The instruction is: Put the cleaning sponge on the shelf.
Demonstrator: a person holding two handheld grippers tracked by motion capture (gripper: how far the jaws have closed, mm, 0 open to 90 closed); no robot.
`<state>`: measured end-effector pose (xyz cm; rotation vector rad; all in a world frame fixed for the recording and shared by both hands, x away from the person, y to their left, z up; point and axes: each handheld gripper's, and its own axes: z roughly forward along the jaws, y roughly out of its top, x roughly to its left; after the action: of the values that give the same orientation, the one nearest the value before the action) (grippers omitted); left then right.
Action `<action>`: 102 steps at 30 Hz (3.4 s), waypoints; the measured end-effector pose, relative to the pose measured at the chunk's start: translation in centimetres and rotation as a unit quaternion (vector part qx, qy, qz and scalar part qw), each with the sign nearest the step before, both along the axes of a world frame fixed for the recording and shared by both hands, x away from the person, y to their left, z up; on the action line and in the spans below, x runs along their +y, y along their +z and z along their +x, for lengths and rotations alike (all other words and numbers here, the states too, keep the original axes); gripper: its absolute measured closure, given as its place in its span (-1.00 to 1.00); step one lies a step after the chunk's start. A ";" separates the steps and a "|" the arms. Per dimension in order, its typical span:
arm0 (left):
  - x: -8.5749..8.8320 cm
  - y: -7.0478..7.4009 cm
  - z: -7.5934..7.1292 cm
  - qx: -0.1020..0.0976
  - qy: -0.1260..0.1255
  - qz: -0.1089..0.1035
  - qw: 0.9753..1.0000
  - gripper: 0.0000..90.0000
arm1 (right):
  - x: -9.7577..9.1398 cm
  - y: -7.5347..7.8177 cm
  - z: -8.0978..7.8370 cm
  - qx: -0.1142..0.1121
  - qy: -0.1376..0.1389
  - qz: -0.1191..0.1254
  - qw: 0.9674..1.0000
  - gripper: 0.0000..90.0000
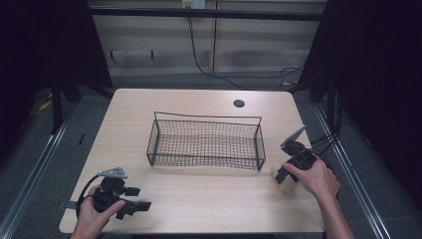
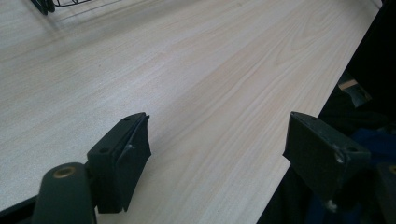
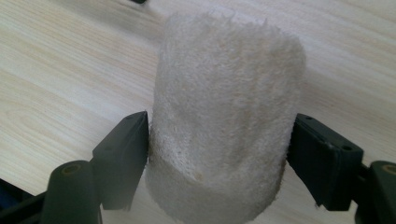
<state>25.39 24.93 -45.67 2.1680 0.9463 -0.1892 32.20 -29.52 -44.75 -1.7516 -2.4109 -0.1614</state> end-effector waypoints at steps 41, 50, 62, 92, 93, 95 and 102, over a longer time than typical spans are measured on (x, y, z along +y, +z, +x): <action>0.0 0.0 0.0 0.000 0.000 0.003 1.000 -0.51 | -1.1 1.7 -1.0 -0.005 -0.003 0.056 0.998 -0.44; -0.1 0.0 0.0 0.000 0.000 0.003 1.000 -0.51 | -1.7 2.6 -1.3 -0.023 0.001 0.080 0.997 -0.44; -0.1 0.0 0.0 0.000 0.000 0.002 1.000 -0.51 | -2.1 4.0 -1.7 -0.033 0.001 0.103 0.994 -0.44; -0.1 0.0 0.0 0.000 -0.001 0.004 1.000 -0.51 | -2.0 8.6 -1.6 -0.062 0.017 0.125 0.990 -0.44; -0.1 -0.1 0.0 -0.002 0.000 0.003 1.000 -0.51 | -1.9 8.8 -1.5 -0.064 0.018 0.126 0.990 -0.44; -0.1 -0.1 0.0 -0.002 0.000 0.004 1.000 -0.51 | -1.7 9.2 -1.4 -0.065 0.019 0.129 0.989 -0.44; -0.1 -0.1 0.0 -0.001 0.000 0.003 1.000 -0.51 | -1.2 10.5 -1.0 -0.075 0.017 0.130 0.989 -0.44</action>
<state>25.41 24.86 -45.73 2.1731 0.9458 -0.1839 31.22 -30.68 -34.28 -1.6322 -2.3886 -0.5951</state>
